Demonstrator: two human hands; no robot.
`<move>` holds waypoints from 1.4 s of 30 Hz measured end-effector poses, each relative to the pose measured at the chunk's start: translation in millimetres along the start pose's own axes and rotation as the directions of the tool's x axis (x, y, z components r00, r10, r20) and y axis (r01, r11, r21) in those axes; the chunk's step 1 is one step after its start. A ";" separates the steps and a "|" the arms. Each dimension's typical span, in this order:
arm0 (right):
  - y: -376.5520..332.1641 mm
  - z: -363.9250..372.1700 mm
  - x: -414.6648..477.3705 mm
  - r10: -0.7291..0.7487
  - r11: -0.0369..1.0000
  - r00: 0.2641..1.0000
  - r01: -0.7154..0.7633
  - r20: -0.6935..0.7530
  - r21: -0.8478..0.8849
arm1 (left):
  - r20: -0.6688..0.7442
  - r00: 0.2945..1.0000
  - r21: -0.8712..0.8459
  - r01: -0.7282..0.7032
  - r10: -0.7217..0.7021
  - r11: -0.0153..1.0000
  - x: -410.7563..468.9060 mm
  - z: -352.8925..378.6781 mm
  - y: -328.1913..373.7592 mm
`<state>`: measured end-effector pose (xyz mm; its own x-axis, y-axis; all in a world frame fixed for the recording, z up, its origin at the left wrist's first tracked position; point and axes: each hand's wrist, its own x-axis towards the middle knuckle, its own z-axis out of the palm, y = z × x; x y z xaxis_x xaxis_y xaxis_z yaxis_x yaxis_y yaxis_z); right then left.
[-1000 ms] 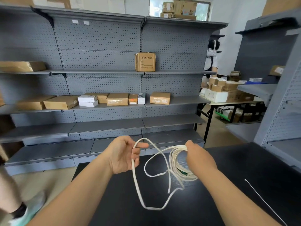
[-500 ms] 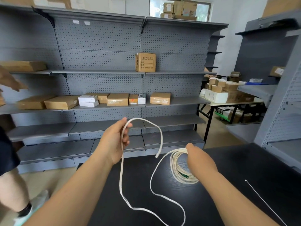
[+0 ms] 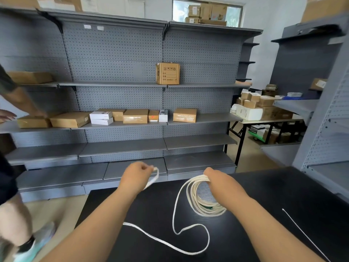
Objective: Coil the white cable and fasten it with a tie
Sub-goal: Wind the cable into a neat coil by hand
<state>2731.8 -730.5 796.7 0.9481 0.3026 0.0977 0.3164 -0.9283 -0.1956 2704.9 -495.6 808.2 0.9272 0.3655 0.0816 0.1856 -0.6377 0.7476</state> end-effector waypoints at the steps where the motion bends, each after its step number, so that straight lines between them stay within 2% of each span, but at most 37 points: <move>1: -1.7 -1.7 -0.7 -0.013 1.000 1.000 0.013 0.010 0.005 | 0.090 0.996 0.160 -0.002 -0.013 0.987 0.3 3.4 -3.4; 3: -6.1 -5.7 -2.7 -0.044 0.999 0.998 0.044 0.033 0.015 | 0.229 0.973 0.338 -0.052 -0.028 0.940 -4.9 12.9 -5.1; 5: -10.5 -9.4 -4.7 -0.081 0.997 0.996 0.081 0.041 0.020 | 0.298 0.954 0.317 -0.123 0.025 0.941 -15.1 23.7 -0.4; 7: -14.8 -12.7 -6.4 -0.105 0.994 0.994 0.104 0.037 0.036 | 0.294 0.952 0.150 -0.137 0.088 0.979 -27.3 31.9 8.5; 9: -18.6 -16.0 -8.0 -0.117 0.992 0.993 0.115 0.029 0.061 | 0.284 0.953 -0.124 -0.075 0.108 0.989 -36.3 39.3 16.4; 12: -22.8 -21.4 -10.2 -0.120 0.987 0.993 0.120 -0.007 0.103 | 0.323 0.939 -0.485 0.055 0.120 0.873 -45.3 47.8 23.3; 16: -23.8 -28.2 -11.6 -0.083 0.981 0.992 0.097 -0.093 0.165 | 0.262 0.959 -0.640 0.090 0.107 0.763 -50.4 55.6 32.8; 20: -23.5 -29.7 -10.7 0.042 0.936 0.978 0.033 -0.203 0.351 | 0.198 0.977 -0.732 0.092 0.082 0.675 -55.6 61.0 42.1; 23: -25.8 -26.7 -9.0 0.134 0.868 0.958 0.011 -0.255 0.496 | 0.113 0.988 -0.762 0.020 0.102 0.648 -60.5 64.6 48.9; 29: -33.0 -23.3 -9.1 0.232 0.750 0.928 0.021 -0.292 0.661 | 0.027 0.978 -0.713 -0.128 0.209 0.690 -61.1 63.7 52.0; 34: -34.5 -21.5 -10.3 0.299 0.680 0.910 0.008 -0.287 0.733 | 0.031 0.970 -0.527 -0.189 0.241 0.828 -56.4 57.9 47.8; 37: -36.2 -19.9 -10.5 0.347 0.642 0.886 0.015 -0.309 0.766 | 0.044 0.975 -0.449 -0.177 0.220 0.876 -52.3 55.8 46.2; 42: -47.0 -13.8 -10.4 0.400 0.576 0.850 0.056 -0.342 0.816 | 0.083 0.992 -0.594 -0.023 0.090 0.804 -50.5 54.3 54.4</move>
<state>2706.7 -693.0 818.3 0.9221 -0.1883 0.3382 0.2615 -0.3411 -0.9029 2685.8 -585.5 809.0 0.9640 0.2487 0.0935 -0.0654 -0.1190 0.9907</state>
